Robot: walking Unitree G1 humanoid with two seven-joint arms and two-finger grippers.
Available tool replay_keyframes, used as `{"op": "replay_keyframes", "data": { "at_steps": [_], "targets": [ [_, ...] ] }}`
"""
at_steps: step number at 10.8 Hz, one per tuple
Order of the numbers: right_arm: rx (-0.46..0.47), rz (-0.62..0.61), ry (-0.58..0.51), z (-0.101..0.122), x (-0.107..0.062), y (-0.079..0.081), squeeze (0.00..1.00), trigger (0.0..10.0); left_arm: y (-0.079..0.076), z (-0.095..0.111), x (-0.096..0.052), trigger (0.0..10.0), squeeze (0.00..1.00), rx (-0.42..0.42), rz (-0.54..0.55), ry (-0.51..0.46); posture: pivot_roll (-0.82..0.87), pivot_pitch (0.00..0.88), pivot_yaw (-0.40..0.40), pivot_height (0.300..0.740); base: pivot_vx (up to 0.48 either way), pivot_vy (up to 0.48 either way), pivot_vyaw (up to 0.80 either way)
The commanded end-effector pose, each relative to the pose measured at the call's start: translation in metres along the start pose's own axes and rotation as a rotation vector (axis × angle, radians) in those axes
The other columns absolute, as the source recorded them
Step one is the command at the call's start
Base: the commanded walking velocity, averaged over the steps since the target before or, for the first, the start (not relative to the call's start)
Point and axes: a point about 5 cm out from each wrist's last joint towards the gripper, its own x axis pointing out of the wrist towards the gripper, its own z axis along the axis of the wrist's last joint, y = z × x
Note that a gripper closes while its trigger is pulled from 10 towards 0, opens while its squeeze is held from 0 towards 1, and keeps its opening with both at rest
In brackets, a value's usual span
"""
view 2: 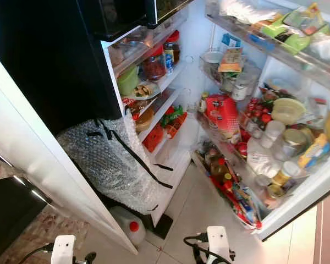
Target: Restocking fridge
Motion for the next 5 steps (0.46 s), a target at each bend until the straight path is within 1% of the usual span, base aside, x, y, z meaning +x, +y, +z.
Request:
{"op": "replay_keyframes", "data": {
  "at_steps": [1, 2, 4, 5],
  "targets": [
    [0.058, -0.018, -0.042, -0.001, -0.002, 0.001, 0.0, 10.0, 0.003, -0.007, -0.002, 10.0, 0.0, -0.006, 0.015, 0.032, -0.06, 0.03, 0.068, 0.74, 0.0, 0.0, 0.0],
    [0.054, -0.015, -0.117, 0.006, -0.002, 0.001, 0.0, 10.0, 0.004, -0.007, -0.002, 10.0, 0.0, -0.006, 0.016, 0.032, -0.06, 0.035, 0.068, 0.74, 0.0, 0.0, 0.0],
    [-0.003, 0.024, -0.217, 0.017, -0.004, 0.003, 0.0, 10.0, 0.003, -0.008, -0.002, 10.0, 0.0, -0.003, 0.015, 0.038, -0.07, 0.035, 0.067, 0.74, 0.0, 0.0, 0.0],
    [-0.048, 0.033, -0.25, 0.02, -0.004, 0.004, 0.0, 10.0, 0.002, -0.009, -0.002, 10.0, 0.0, -0.006, 0.015, 0.04, -0.07, 0.035, 0.067, 0.74, 0.0, 0.0, 0.0]
  ]
}}
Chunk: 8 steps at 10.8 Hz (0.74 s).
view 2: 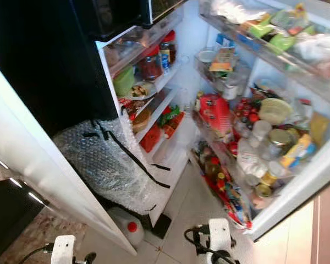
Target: Restocking fridge
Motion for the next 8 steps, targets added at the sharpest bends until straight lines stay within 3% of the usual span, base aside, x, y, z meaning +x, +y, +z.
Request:
{"op": "replay_keyframes", "data": {
  "at_steps": [1, 3, 4, 6, 8],
  "targets": [
    [-0.013, 0.002, -0.031, 0.002, -0.001, 0.001, 0.0, 10.0, 0.002, -0.008, -0.002, 10.0, 0.0, -0.005, 0.015, 0.038, -0.07, 0.031, 0.062, 0.74, 0.0, 0.0, 0.0],
    [-0.133, 0.004, -0.497, 0.097, 0.01, -0.007, 0.0, 10.0, 0.003, -0.01, -0.003, 10.0, 0.0, -0.002, 0.017, 0.042, -0.08, 0.031, 0.061, 0.74, 0.0, 0.0, 0.0],
    [-0.129, -0.002, -0.563, 0.108, 0.004, -0.005, 0.0, 10.0, 0.004, -0.011, -0.003, 10.0, 0.0, -0.002, 0.017, 0.045, -0.08, 0.033, 0.058, 0.74, 0.0, 0.0, 0.0],
    [-0.11, 0.016, -0.588, 0.108, 0.0, -0.003, 0.0, 10.0, 0.005, -0.013, -0.004, 10.0, 0.0, -0.004, 0.017, 0.052, -0.09, 0.031, 0.057, 0.74, 0.0, 0.0, 0.0],
    [-0.138, 0.017, -0.642, 0.118, -0.015, -0.001, 0.0, 10.0, 0.005, -0.013, -0.004, 10.0, 0.0, -0.008, 0.021, 0.056, -0.09, 0.023, 0.05, 0.74, 0.0, 0.0, 0.0]
  ]
}}
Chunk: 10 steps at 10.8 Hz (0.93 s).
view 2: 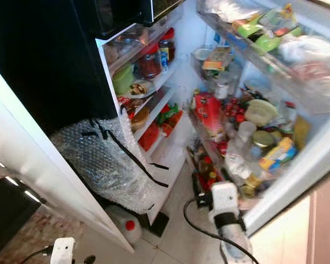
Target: Restocking fridge
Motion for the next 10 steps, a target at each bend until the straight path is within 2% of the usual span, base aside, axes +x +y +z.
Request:
{"op": "replay_keyframes", "data": {
  "at_steps": [1, 3, 4, 5, 6, 7, 8, 10],
  "targets": [
    [0.011, -0.02, 0.015, -0.001, -0.004, 0.001, 0.0, 10.0, 0.003, -0.008, -0.002, 10.0, 0.0, -0.005, 0.015, 0.033, -0.1, 0.019, 0.046, 0.74, 0.0, 0.0, 0.0],
    [0.034, -0.049, 0.116, -0.018, -0.026, -0.002, 0.0, 10.0, 0.0, -0.008, -0.002, 10.0, 0.0, -0.004, 0.01, 0.035, -0.11, 0.017, 0.04, 0.74, 0.0, 0.0, 0.0],
    [0.073, -0.068, 0.264, -0.041, -0.046, 0.0, 0.0, 10.0, -0.001, -0.008, -0.002, 10.0, 0.0, -0.008, 0.012, 0.036, -0.11, 0.011, 0.032, 0.74, 0.0, 0.0, 0.0],
    [0.087, -0.082, 0.362, -0.055, -0.058, -0.001, 0.0, 10.0, -0.001, -0.009, -0.002, 10.0, 0.0, -0.009, 0.014, 0.039, -0.11, 0.007, 0.03, 0.74, 0.0, 0.0, 0.0],
    [0.078, -0.154, 0.58, -0.083, -0.082, -0.009, 0.0, 10.0, -0.002, -0.011, -0.002, 10.0, 0.0, -0.009, 0.016, 0.043, -0.11, 0.003, 0.028, 0.74, 0.0, 0.0, 0.0],
    [0.125, -0.329, 0.748, -0.105, -0.107, -0.025, 0.0, 10.0, 0.0, -0.014, -0.003, 10.0, 0.0, -0.011, 0.019, 0.051, -0.11, 0.0, 0.029, 0.74, 0.0, 0.0, 0.0],
    [0.146, -0.46, 0.755, -0.106, -0.115, -0.04, 0.0, 10.0, 0.001, -0.015, -0.004, 10.0, 0.0, -0.011, 0.021, 0.055, -0.1, 0.0, 0.036, 0.74, 0.0, 0.0, 0.0],
    [0.113, -0.73, 0.704, -0.096, -0.121, -0.073, 0.0, 10.0, 0.007, -0.018, -0.006, 10.0, 0.0, -0.003, 0.027, 0.064, -0.12, 0.0, 0.047, 0.74, 0.0, 0.0, 0.0]
  ]
}}
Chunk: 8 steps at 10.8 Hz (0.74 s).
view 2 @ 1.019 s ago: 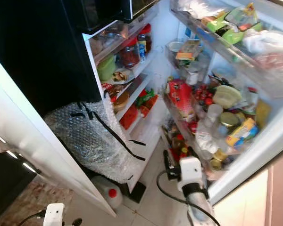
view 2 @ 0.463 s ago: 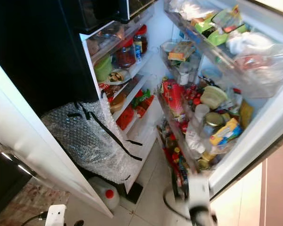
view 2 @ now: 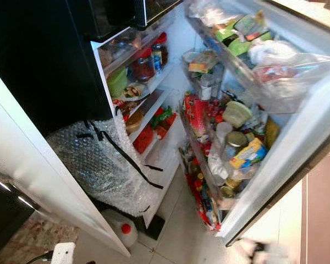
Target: Restocking fridge
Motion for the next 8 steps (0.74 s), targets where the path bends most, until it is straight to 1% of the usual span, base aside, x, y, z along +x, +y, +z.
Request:
{"op": "replay_keyframes", "data": {
  "at_steps": [1, 2, 3, 4, 5, 6, 7, 8],
  "targets": [
    [0.023, -0.105, -0.014, 0.004, 0.002, -0.013, 0.0, 10.0, 0.007, -0.008, -0.003, 10.0, 0.0, 0.003, 0.013, 0.033, -0.11, 0.0, 0.049, 0.74, 0.0, 0.0, 0.0],
    [0.004, -0.182, -0.065, 0.013, 0.003, -0.023, 0.0, 10.0, 0.007, -0.007, -0.002, 10.0, 0.0, 0.004, 0.013, 0.03, -0.11, 0.0, 0.05, 0.74, 0.0, 0.0, 0.0],
    [0.011, -0.239, -0.126, 0.023, 0.004, -0.03, 0.0, 10.0, 0.007, -0.005, -0.002, 10.0, 0.0, 0.006, 0.013, 0.028, -0.11, 0.0, 0.051, 0.74, 0.0, 0.0, 0.0],
    [0.002, -0.281, -0.21, 0.042, 0.007, -0.036, 0.0, 10.0, 0.005, -0.004, -0.001, 10.0, 0.0, 0.008, 0.012, 0.025, -0.11, 0.0, 0.051, 0.74, 0.0, 0.0, 0.0],
    [0.016, -0.309, -0.261, 0.056, 0.009, -0.039, 0.0, 10.0, 0.005, -0.003, -0.001, 10.0, 0.0, 0.008, 0.013, 0.024, -0.11, 0.0, 0.051, 0.74, 0.0, 0.0, 0.0],
    [0.025, -0.312, -0.3, 0.068, 0.011, -0.04, 0.0, 10.0, 0.004, -0.002, 0.0, 10.0, 0.0, 0.007, 0.014, 0.021, -0.12, 0.005, 0.053, 0.74, 0.0, 0.0, 0.0],
    [0.028, -0.291, -0.331, 0.078, 0.014, -0.037, 0.0, 10.0, 0.003, -0.001, 0.0, 10.0, 0.0, 0.008, 0.015, 0.017, -0.12, 0.005, 0.053, 0.74, 0.0, 0.0, 0.0],
    [0.025, -0.269, -0.389, 0.093, 0.016, -0.033, 0.0, 10.0, 0.002, 0.0, 0.0, 10.0, 0.0, 0.007, 0.018, 0.008, -0.12, 0.006, 0.052, 0.74, 0.0, 0.0, 0.0]
  ]
}}
